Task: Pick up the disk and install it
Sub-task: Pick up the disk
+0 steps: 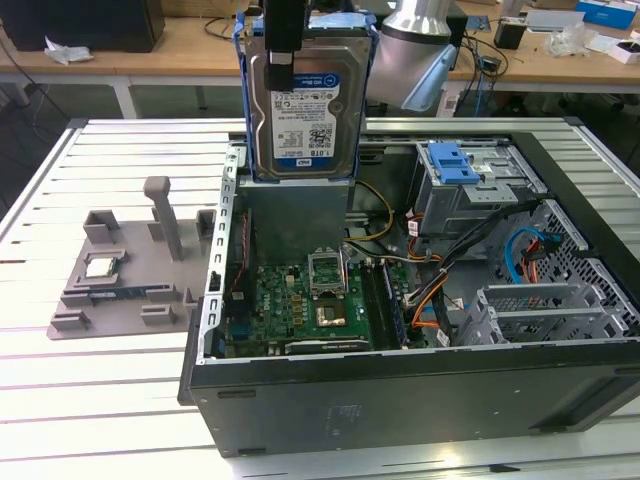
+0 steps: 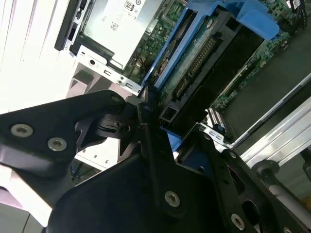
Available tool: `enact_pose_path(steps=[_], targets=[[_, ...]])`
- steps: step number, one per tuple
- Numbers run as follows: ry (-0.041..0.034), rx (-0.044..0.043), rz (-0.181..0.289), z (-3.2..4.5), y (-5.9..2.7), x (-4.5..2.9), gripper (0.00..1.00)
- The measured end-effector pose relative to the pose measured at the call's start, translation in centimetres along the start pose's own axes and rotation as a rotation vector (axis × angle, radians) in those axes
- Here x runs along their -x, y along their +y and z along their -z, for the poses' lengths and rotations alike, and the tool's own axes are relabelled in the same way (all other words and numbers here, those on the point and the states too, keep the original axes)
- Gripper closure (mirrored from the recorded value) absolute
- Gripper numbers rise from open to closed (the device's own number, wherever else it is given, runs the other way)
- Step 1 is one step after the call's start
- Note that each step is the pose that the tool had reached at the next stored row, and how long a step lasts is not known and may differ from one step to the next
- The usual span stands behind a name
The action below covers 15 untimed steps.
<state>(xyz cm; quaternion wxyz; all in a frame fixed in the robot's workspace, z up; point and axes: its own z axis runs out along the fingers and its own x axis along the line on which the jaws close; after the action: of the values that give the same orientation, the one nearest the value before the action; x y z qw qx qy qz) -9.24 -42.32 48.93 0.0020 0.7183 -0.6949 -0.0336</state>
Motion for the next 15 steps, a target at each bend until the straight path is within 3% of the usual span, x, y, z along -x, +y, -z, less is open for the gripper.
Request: enact_pose_path(steps=[15], targets=[[0.0, 0.0, 0.0, 0.06, 0.02, -1.88, 0.63]])
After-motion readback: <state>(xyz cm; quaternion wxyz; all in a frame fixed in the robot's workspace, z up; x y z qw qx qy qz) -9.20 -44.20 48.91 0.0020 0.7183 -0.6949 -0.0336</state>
